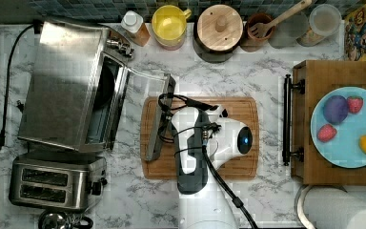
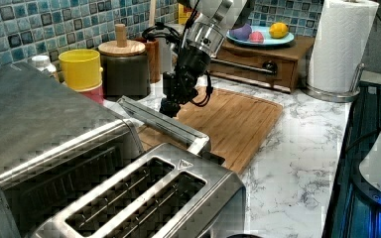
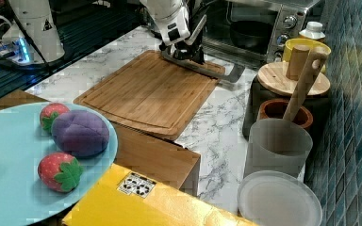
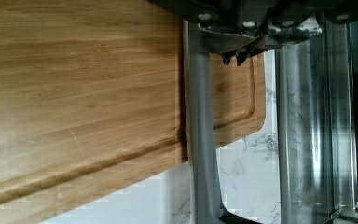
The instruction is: Close the oven.
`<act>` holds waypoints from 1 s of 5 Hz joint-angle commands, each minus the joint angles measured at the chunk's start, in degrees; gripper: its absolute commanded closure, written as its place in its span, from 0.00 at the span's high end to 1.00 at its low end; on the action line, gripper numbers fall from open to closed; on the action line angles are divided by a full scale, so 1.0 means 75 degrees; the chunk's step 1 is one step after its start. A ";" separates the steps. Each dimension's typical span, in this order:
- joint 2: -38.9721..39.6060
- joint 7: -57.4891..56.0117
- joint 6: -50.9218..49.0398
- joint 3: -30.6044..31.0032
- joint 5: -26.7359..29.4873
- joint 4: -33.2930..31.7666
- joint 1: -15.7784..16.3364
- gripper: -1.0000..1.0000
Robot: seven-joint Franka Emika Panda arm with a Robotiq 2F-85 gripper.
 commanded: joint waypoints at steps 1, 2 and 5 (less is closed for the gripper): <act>-0.1001 0.0163 -0.0552 0.0505 0.0232 0.0604 0.0457 0.00; -0.1194 0.0085 -0.0404 0.0695 0.0323 0.0620 0.0670 0.00; -0.1993 0.1997 0.0286 0.1310 -0.1591 0.0950 0.1180 0.00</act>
